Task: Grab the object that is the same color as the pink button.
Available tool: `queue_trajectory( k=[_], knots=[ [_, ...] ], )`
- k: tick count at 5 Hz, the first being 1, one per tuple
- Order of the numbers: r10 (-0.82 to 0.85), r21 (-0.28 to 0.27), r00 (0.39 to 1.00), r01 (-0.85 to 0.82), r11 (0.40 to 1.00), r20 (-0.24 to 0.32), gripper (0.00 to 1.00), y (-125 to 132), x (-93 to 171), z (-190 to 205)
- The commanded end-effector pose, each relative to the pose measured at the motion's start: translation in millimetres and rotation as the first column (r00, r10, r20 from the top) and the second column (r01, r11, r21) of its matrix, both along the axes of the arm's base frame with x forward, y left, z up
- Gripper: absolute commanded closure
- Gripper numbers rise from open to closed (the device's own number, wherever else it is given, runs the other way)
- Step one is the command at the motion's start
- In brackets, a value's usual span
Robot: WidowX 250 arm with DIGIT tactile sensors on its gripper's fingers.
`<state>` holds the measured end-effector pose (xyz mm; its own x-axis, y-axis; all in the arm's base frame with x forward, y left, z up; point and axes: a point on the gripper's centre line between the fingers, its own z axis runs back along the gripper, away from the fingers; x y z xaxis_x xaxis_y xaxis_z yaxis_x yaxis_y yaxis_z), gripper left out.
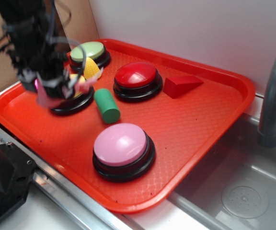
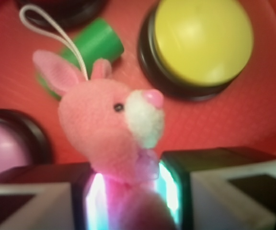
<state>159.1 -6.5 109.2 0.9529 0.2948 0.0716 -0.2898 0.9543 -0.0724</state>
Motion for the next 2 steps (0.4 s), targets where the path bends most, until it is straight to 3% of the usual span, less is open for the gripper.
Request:
queue_trajectory(
  k=[1, 2],
  knots=[
    [-0.091, -0.034, 0.992, 0.094, 0.995, 0.087, 1.00, -20.3, 35.9, 92.6],
    [-0.079, -0.010, 0.986, 0.082, 0.997, 0.147, 1.00, -31.9, 41.8, 104.9]
  ],
)
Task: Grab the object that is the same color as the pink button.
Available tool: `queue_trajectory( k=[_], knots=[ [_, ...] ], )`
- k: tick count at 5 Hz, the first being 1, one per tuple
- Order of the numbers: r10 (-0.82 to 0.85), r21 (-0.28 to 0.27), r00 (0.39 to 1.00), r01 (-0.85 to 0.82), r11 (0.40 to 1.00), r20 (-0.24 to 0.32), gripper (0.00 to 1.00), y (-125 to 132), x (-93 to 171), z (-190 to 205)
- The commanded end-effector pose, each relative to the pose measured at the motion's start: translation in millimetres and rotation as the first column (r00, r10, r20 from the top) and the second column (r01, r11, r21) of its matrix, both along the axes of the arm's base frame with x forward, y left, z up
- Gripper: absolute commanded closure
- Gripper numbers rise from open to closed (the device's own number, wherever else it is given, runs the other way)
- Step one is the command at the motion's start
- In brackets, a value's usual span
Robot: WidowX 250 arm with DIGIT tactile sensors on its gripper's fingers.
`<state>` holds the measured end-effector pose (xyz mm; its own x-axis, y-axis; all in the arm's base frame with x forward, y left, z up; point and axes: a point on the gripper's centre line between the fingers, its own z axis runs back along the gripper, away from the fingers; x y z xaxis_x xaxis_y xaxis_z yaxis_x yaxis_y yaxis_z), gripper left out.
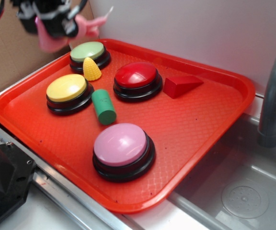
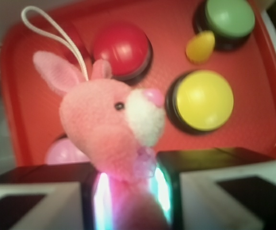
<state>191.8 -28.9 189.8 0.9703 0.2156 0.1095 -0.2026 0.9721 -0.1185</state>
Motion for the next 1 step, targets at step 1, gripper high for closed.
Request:
queue_trajectory(
  k=[1],
  knots=[
    [0.111, 0.016, 0.992, -0.112, 0.994, 0.061, 1.00, -2.1, 9.4, 16.1]
  ],
)
